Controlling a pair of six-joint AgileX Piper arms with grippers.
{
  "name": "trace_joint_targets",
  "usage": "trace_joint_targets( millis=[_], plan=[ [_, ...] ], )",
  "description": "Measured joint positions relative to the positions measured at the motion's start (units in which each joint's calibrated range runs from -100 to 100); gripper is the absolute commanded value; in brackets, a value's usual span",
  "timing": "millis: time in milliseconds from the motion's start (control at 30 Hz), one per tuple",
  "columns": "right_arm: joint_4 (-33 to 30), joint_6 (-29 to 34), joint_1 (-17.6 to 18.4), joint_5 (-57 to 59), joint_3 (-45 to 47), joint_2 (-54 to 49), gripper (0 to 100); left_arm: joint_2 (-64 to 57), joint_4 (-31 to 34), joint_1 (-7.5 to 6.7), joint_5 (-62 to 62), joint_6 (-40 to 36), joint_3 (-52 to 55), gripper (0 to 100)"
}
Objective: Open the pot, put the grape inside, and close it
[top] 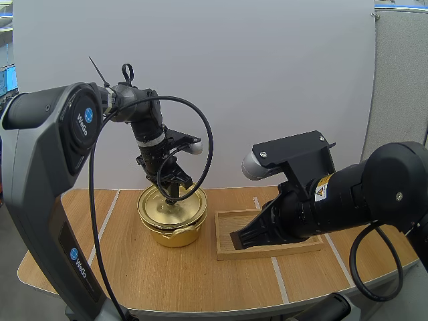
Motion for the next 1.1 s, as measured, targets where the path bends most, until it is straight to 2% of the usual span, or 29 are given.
trace_joint_targets(
  millis=[233, 700, 733, 767, 833, 900, 967, 1000, 1100],
  plan=[
    [0.0, 0.0, 0.0, 0.0, 0.0, 0.0, 0, 0.0, 0.0, 0.00, -4.9, 0.0, 1.4, 0],
    [0.0, 0.0, 0.0, 0.0, 0.0, 0.0, 0, 4.0, -0.5, 0.00, -5.1, 0.0, 1.6, 0],
    [0.0, 0.0, 0.0, 0.0, 0.0, 0.0, 0, 4.0, -0.5, 0.00, -5.3, 0.0, 1.6, 3],
    [0.0, 0.0, 0.0, 0.0, 0.0, 0.0, 0, 4.0, -0.5, 0.00, -5.3, 0.0, 1.6, 8],
    [0.0, 0.0, 0.0, 0.0, 0.0, 0.0, 0, 4.0, -0.5, 0.00, -5.3, 0.0, 1.6, 28],
    [0.0, 0.0, 0.0, 0.0, 0.0, 0.0, 0, 4.0, -1.2, 0.00, -5.3, 1.4, 1.6, 55],
    [0.0, 0.0, 0.0, 0.0, 0.0, 0.0, 0, 4.0, -1.5, 0.00, -5.3, 1.9, 1.6, 92],
    [0.0, 0.0, 0.0, 0.0, 0.0, 0.0, 0, 4.0, -1.6, 0.00, -5.3, 2.0, 1.6, 100],
    [0.0, 0.0, 0.0, 0.0, 0.0, 0.0, 0, 4.0, -2.3, 0.00, -3.8, 2.2, 1.6, 100]
  ],
)
